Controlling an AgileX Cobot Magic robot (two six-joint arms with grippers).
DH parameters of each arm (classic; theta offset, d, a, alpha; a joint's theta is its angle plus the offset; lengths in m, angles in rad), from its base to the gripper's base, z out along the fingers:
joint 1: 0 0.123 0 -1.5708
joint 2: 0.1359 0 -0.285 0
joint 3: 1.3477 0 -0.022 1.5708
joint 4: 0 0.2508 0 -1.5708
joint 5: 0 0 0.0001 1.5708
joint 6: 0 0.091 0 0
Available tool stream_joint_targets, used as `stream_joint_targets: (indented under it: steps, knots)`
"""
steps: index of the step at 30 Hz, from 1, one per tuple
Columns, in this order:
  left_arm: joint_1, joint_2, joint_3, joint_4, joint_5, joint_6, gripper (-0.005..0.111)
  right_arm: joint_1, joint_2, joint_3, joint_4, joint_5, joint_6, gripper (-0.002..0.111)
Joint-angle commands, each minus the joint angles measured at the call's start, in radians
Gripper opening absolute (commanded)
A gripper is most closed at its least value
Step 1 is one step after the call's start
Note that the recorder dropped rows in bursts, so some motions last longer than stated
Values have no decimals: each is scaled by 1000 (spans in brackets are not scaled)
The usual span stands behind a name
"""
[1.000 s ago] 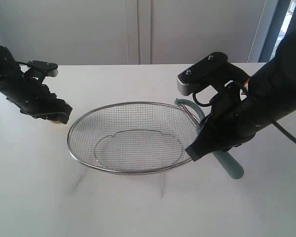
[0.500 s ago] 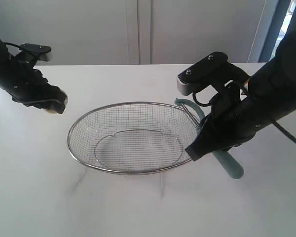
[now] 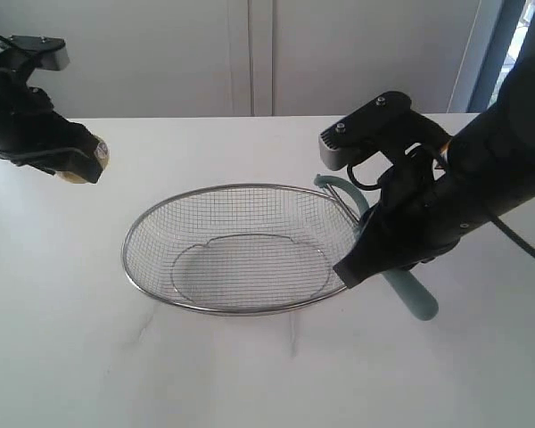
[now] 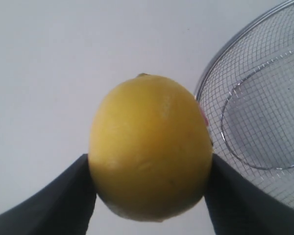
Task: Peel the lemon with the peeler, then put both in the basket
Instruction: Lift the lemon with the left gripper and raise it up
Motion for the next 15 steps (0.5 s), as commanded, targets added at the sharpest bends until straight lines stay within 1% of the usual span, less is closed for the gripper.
stream_joint_targets:
  steps: [1, 10, 12, 15]
  knots:
    - [-7, -65, 8, -14, 47, -10, 0, -1, 0, -6, 2, -10, -7, 0]
    - [-7, -192, 10, -19, 134, -17, 0, -1, 0, -6, 2, -12, -7, 0]
    - [-7, -229, 32, -38, 134, -17, 0, -1, 0, -6, 2, -16, -7, 0]
    - [-7, -293, 97, -38, 136, -17, 0, -1, 0, -6, 2, -13, 7, 0]
